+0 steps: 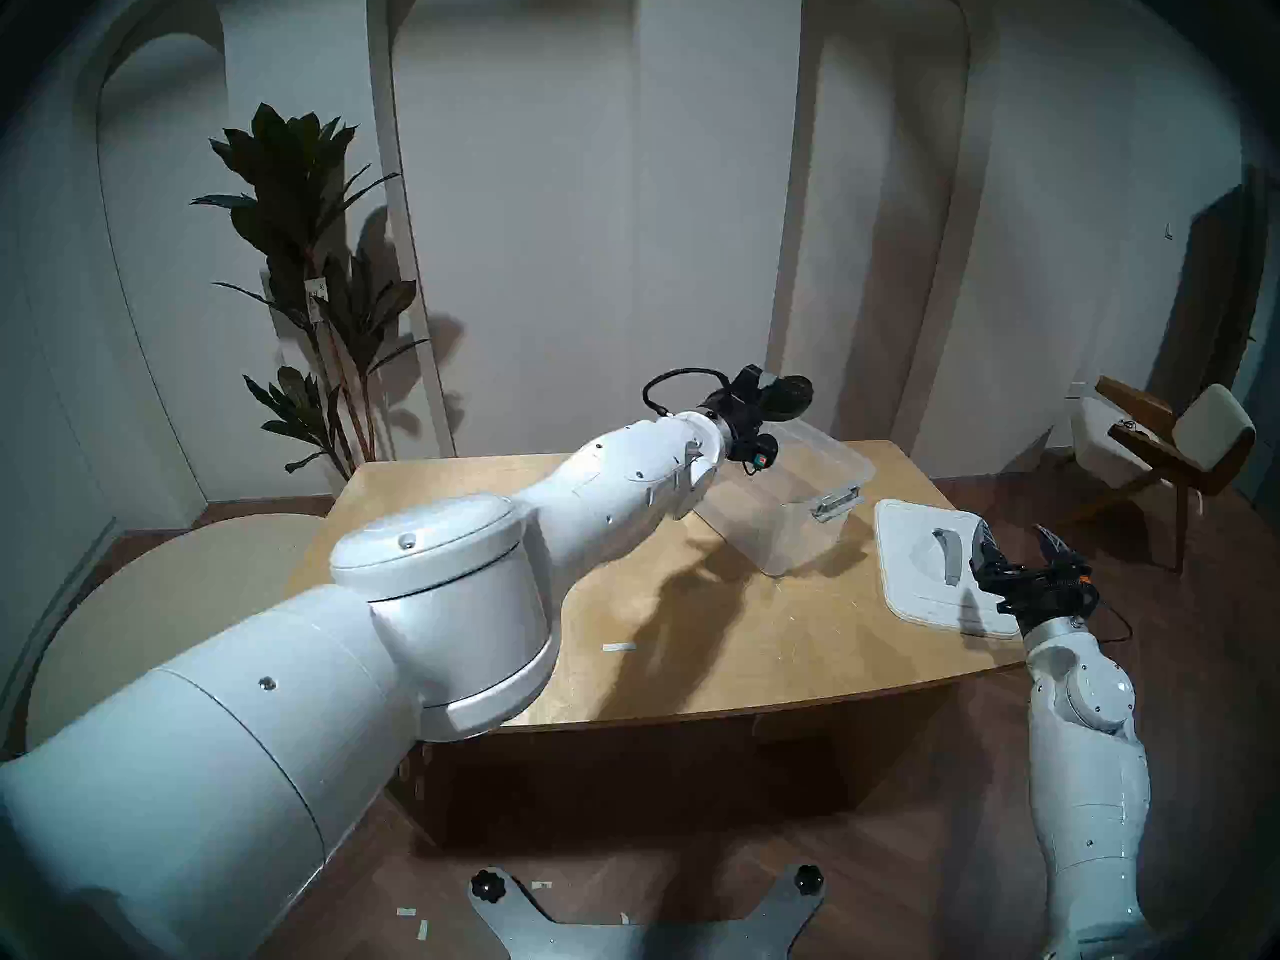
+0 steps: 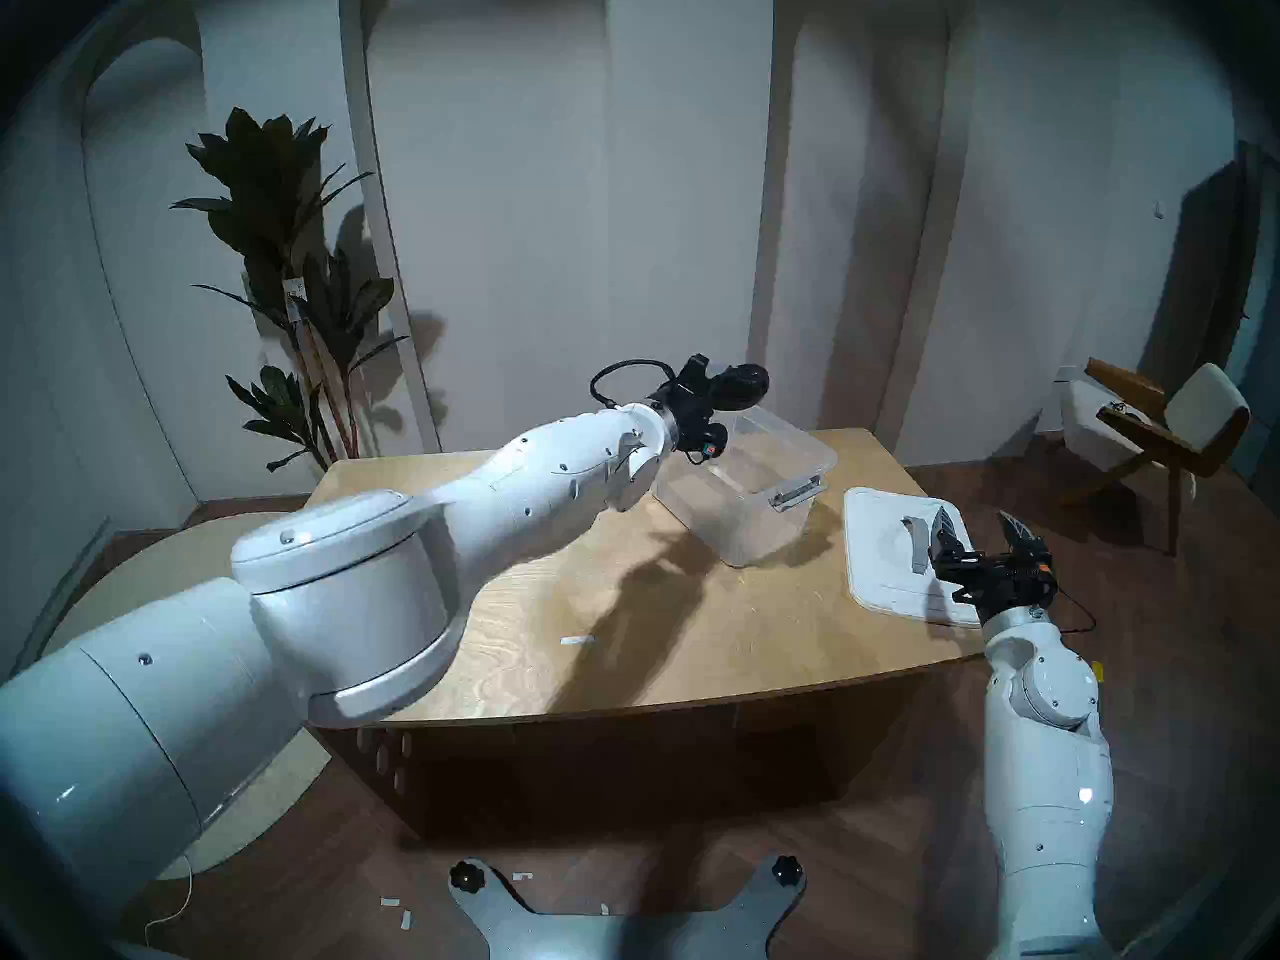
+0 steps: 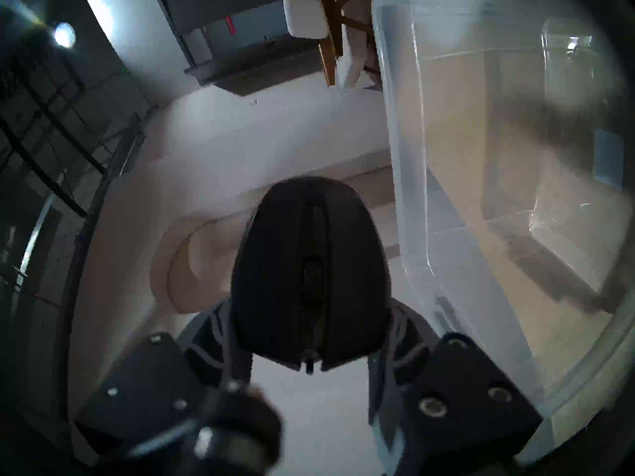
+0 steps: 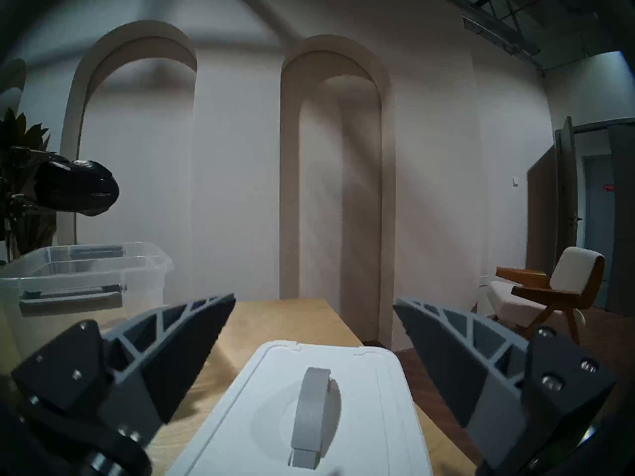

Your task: Open a storage container and put mouse inside

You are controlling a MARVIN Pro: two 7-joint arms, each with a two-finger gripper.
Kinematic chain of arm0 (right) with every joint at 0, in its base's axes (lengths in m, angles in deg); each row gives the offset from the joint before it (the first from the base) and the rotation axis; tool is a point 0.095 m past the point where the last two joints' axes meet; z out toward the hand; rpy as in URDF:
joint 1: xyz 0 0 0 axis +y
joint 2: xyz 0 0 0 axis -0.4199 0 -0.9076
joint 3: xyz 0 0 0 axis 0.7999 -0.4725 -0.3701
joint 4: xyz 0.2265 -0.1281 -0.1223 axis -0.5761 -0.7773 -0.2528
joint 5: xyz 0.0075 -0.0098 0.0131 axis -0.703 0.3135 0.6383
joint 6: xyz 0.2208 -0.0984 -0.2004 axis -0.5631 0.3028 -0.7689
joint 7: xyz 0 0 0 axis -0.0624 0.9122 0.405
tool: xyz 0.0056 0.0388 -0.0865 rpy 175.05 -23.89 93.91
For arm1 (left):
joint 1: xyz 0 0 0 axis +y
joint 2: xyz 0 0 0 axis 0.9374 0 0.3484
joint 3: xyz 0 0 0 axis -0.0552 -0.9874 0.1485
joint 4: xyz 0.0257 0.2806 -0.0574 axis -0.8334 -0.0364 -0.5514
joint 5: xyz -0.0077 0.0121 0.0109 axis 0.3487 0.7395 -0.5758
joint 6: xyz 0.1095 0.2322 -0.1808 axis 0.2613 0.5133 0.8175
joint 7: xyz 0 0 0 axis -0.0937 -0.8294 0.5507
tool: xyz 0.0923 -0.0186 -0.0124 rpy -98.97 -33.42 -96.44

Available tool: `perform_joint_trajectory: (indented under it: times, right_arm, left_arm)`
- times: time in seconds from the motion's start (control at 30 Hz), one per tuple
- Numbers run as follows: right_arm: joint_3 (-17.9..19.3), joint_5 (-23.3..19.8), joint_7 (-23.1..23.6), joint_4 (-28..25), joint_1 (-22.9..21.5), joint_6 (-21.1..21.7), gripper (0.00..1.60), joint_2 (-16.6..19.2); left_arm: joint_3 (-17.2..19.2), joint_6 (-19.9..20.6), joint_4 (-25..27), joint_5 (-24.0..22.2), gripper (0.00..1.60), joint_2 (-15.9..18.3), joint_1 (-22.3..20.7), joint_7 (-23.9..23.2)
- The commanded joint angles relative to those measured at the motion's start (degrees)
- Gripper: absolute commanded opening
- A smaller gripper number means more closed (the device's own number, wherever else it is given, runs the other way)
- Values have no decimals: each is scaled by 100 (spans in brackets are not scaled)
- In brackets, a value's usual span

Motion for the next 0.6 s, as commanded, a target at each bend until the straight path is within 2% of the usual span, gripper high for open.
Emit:
perform_joint_trajectory:
  times: [0.0, 0.03, 0.13, 0.3, 0.4, 0.43, 0.53, 0.57]
  right_arm:
    - [-4, -8, 7, -164, -8, -38, 160, -14]
    - [-5, -9, 7, -163, -9, -38, 160, -13]
    - [-6, -9, 8, -157, -12, -38, 160, -11]
    - [-8, -11, 10, -144, -18, -38, 160, -6]
    - [-9, -12, 11, -128, -26, -36, 160, -1]
    - [-10, -12, 11, -125, -27, -35, 160, 0]
    - [-11, -13, 11, -107, -34, -31, 160, 5]
    - [-11, -14, 11, -103, -35, -31, 160, 6]
  left_arm:
    - [186, -263, -435, -181, 114, -267, -253, -58]
    - [222, -271, -477, -211, 160, -280, -254, -69]
    - [275, -166, -625, -238, 160, -342, -278, -184]
    - [588, -118, -752, -525, 160, -371, -318, -356]
    - [1201, -113, -711, -1130, 160, -378, -362, -351]
    - [1172, -86, -708, -1277, 160, -366, -412, -330]
    - [1467, -33, -685, -1798, 160, -269, -502, -178]
    - [1675, -26, -689, -1933, 160, -237, -521, -170]
